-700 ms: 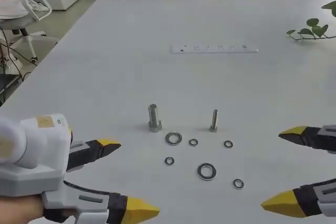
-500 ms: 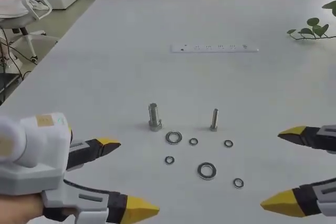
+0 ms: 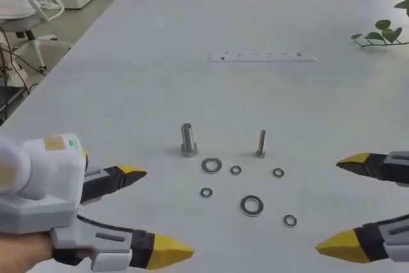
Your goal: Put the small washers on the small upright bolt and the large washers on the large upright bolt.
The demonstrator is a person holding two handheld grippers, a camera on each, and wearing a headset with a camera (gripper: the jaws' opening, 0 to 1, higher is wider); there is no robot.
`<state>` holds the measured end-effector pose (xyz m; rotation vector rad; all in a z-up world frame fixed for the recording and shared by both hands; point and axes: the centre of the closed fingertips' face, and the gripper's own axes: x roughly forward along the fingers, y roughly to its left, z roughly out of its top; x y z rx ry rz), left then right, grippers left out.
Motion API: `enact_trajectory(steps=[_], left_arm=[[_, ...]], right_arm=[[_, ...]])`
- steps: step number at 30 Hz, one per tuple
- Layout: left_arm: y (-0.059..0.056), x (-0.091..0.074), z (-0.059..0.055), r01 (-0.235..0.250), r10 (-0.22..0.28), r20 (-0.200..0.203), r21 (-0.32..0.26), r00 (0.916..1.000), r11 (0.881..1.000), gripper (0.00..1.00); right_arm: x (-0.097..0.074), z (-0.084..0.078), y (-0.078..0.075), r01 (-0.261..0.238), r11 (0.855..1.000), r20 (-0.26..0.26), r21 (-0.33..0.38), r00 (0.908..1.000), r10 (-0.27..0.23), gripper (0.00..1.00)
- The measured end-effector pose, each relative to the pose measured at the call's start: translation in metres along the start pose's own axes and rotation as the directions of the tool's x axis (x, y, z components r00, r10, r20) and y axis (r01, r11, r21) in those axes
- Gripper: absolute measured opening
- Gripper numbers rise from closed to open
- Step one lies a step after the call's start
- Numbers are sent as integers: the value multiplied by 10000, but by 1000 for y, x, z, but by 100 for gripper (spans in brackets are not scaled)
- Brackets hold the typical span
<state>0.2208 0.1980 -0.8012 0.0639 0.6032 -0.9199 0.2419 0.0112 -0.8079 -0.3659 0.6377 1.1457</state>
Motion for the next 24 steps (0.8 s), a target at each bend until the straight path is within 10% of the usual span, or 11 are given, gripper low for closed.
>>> enact_trajectory(steps=[24], left_arm=[[2,-3,1,-176,177,176,-71,9997,9998,93]], right_arm=[[36,19,22,-1177,9842,-806,-1325,9909,1077,88]])
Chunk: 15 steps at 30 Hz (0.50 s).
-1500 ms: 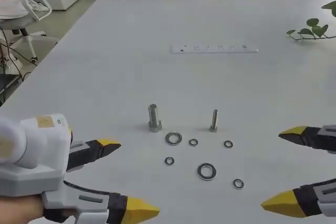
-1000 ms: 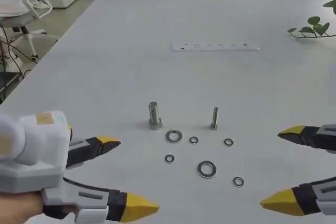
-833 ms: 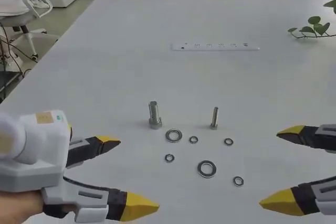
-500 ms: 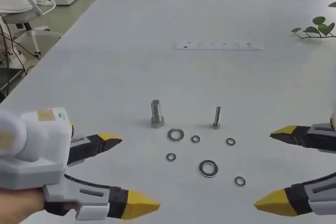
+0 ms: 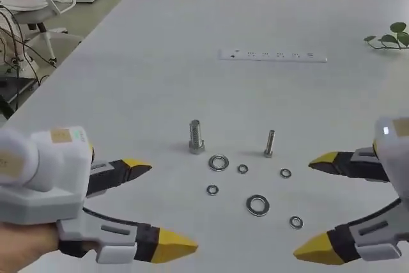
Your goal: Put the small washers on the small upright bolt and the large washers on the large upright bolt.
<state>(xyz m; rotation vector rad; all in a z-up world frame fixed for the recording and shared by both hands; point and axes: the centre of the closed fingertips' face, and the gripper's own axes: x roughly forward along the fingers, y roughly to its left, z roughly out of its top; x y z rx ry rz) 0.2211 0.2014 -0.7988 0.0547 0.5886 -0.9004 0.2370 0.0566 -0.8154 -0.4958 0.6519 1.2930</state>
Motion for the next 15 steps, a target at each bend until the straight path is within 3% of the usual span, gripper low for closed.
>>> enact_trajectory(steps=[15], left_arm=[[4,-1,3,-90,91,103,-26,9999,10000,93]], right_arm=[[15,12,1,-527,9955,-443,-789,9978,493,87]])
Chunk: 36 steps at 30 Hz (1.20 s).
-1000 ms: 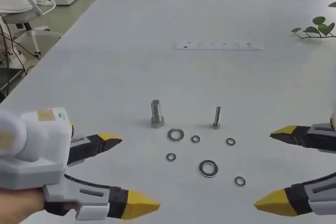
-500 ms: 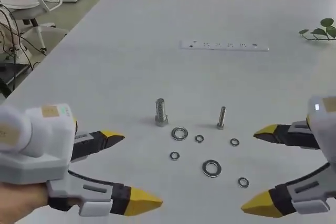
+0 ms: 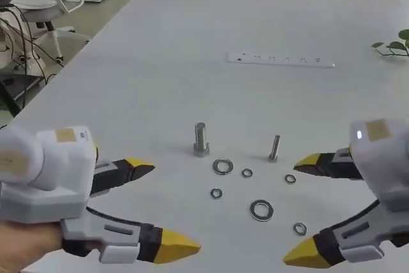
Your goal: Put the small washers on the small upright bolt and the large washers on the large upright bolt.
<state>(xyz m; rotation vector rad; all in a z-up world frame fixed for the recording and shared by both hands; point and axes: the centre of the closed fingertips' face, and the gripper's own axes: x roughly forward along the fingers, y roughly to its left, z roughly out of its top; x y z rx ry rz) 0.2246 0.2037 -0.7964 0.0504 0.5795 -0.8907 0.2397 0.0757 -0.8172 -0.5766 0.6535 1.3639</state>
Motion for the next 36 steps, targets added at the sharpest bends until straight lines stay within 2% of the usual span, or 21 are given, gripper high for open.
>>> enact_trajectory(steps=[10,17,22,26,36], left_arm=[[1,0,1,-36,36,77,-20,10000,10000,93],[1,0,1,-63,63,147,-10,9999,10000,93],[0,1,2,-32,32,179,-10,9998,10000,92],[0,1,2,-67,67,197,-10,9998,10000,92],[1,0,3,-142,143,240,-35,9996,9999,92]], right_arm=[[9,2,-1,-283,9989,-441,-378,9987,266,85],[15,0,-3,-380,9972,-915,-640,9953,320,80],[18,-1,-7,-351,9968,-1216,-719,9922,262,69],[21,-3,-9,-363,9962,-1467,-788,9889,244,65],[28,-8,-17,-329,9948,-2112,-965,9774,119,48]])
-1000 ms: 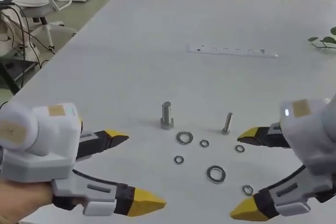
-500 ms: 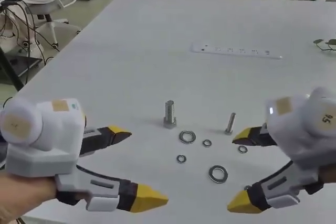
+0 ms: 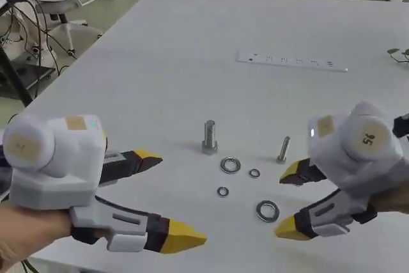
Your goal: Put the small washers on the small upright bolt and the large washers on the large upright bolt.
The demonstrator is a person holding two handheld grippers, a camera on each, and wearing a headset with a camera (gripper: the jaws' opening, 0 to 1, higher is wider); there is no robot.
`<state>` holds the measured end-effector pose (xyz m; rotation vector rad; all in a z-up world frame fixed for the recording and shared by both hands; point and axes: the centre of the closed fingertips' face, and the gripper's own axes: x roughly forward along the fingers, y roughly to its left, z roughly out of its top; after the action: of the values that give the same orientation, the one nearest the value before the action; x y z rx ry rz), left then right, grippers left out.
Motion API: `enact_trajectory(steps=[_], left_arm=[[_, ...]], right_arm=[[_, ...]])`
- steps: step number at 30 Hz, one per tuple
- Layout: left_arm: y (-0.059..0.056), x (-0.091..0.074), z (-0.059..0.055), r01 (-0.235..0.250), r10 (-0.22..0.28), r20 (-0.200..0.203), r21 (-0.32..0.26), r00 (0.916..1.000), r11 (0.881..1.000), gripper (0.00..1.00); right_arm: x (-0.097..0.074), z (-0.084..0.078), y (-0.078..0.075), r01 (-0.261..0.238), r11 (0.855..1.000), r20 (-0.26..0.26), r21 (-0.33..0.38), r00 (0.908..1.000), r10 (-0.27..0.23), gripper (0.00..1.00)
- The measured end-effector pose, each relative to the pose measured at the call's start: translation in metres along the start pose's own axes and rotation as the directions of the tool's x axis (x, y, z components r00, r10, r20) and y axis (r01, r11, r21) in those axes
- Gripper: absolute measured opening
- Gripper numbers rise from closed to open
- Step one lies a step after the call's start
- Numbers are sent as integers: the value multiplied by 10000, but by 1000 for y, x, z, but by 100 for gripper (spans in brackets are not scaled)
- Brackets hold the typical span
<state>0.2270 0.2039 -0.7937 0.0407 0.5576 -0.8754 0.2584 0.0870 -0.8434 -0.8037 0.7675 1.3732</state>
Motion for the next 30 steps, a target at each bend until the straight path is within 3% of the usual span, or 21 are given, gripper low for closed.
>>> enact_trajectory(steps=[19,30], left_arm=[[2,-2,2,-85,85,83,-38,9999,10000,92],[3,-2,2,-141,141,156,-54,9998,9999,91]], right_arm=[[21,-9,-5,-371,9971,-1343,-666,9905,279,32],[28,-11,-4,-643,9948,-1638,-791,9852,507,29]])
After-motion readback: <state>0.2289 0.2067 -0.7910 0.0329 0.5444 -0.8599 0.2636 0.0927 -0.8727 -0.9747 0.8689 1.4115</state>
